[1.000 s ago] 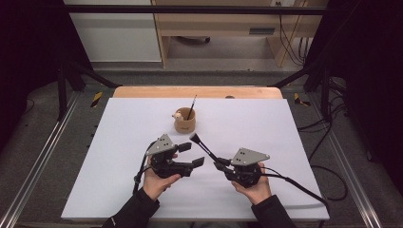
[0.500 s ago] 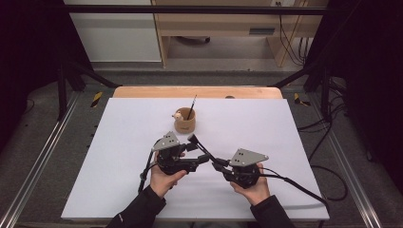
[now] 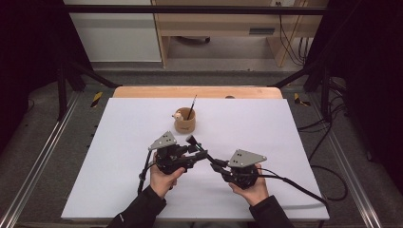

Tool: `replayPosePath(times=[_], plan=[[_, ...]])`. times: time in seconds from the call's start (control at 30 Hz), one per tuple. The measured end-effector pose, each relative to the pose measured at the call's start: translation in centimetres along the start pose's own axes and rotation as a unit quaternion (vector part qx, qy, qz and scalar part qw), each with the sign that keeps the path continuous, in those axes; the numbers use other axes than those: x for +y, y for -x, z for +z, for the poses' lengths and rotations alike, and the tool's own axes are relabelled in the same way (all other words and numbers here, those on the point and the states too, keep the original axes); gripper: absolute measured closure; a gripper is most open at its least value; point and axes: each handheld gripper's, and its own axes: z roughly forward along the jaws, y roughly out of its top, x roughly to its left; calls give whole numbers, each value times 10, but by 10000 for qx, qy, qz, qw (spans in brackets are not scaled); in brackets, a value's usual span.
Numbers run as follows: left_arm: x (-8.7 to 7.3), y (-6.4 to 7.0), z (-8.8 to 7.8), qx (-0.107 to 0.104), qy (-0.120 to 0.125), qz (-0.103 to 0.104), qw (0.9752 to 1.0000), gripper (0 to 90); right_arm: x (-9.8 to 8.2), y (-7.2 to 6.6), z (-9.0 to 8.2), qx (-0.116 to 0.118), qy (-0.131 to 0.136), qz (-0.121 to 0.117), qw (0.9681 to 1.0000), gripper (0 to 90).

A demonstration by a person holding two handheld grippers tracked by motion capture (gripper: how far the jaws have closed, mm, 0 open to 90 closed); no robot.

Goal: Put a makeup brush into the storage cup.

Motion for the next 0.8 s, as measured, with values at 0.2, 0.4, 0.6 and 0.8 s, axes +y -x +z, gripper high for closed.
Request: replayPosePath(times=[0.2, 0.4, 0.6, 0.8], plan=[[-1, 0, 0, -1, 55, -54, 10000, 612, 0, 0, 0, 13, 38, -4, 10000, 795], [-1, 1, 0, -22, 75, -78, 9999, 628, 0, -1, 1, 75, 67, 20, 9999, 795], [-2, 2, 0, -84, 122, -129, 9998, 667, -1, -1, 3, 105, 21, 1, 9999, 794], [-2, 3, -1, -134, 145, -149, 9997, 693, -2, -2, 4, 116, 8, -12, 9999, 794]])
